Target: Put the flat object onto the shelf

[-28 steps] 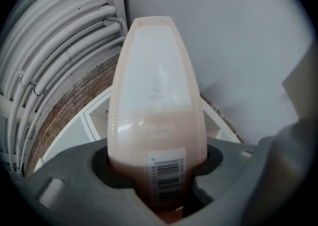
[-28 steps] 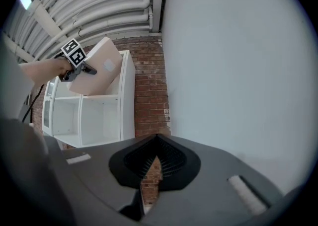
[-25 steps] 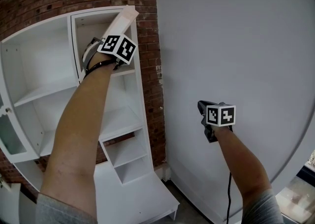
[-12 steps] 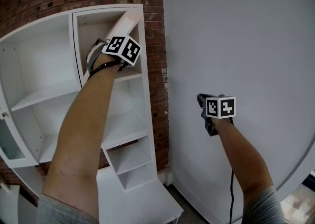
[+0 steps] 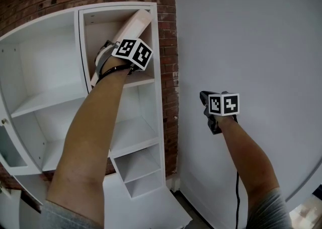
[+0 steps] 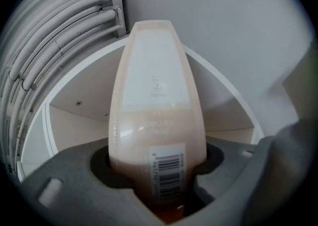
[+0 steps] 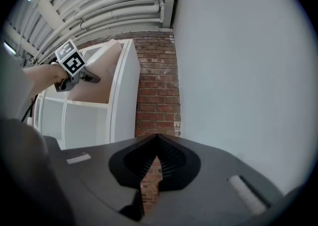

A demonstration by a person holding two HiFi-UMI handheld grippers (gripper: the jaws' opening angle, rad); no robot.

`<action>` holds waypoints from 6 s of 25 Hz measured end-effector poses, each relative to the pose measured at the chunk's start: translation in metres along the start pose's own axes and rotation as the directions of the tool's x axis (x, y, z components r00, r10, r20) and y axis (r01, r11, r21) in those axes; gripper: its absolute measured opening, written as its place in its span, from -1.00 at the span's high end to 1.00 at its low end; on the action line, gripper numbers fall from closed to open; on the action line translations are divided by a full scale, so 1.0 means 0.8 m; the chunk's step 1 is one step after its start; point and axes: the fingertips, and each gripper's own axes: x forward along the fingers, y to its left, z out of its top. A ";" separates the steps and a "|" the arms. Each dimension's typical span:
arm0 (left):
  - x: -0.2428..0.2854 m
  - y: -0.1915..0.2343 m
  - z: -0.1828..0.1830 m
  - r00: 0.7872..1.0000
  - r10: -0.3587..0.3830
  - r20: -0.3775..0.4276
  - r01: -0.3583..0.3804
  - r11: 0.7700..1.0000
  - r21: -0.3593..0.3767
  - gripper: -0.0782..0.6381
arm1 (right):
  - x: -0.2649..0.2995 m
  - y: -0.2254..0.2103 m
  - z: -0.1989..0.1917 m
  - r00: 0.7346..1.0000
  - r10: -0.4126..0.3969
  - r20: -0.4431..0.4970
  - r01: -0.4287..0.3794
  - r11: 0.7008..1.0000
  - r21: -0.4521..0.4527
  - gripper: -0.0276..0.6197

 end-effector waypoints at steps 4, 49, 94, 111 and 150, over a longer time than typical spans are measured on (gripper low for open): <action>0.013 0.000 -0.002 1.000 -0.003 0.001 0.003 1.000 0.002 -0.07 | 0.018 0.006 0.014 1.000 0.001 0.001 -0.001 1.000 -0.006 0.89; -0.151 -0.042 0.049 0.911 -0.152 0.384 0.167 0.986 -0.007 -0.56 | -0.152 -0.017 -0.003 0.987 -0.161 -0.022 0.159 0.986 -0.048 0.89; -1.078 -0.707 -0.089 -0.477 -0.662 0.578 0.877 -0.323 0.355 0.60 | -1.108 0.013 -0.369 0.641 -0.747 -0.174 0.749 0.659 -0.069 0.89; -1.002 -0.801 -0.276 -0.478 -0.747 0.463 0.875 -0.454 0.170 0.78 | -1.041 0.046 -0.580 0.656 -0.702 -0.276 0.747 0.656 0.106 0.89; -0.992 -0.800 -0.260 -0.478 -0.734 0.482 0.873 -0.458 0.168 0.78 | -1.037 0.040 -0.586 0.664 -0.687 -0.296 0.740 0.661 0.125 0.89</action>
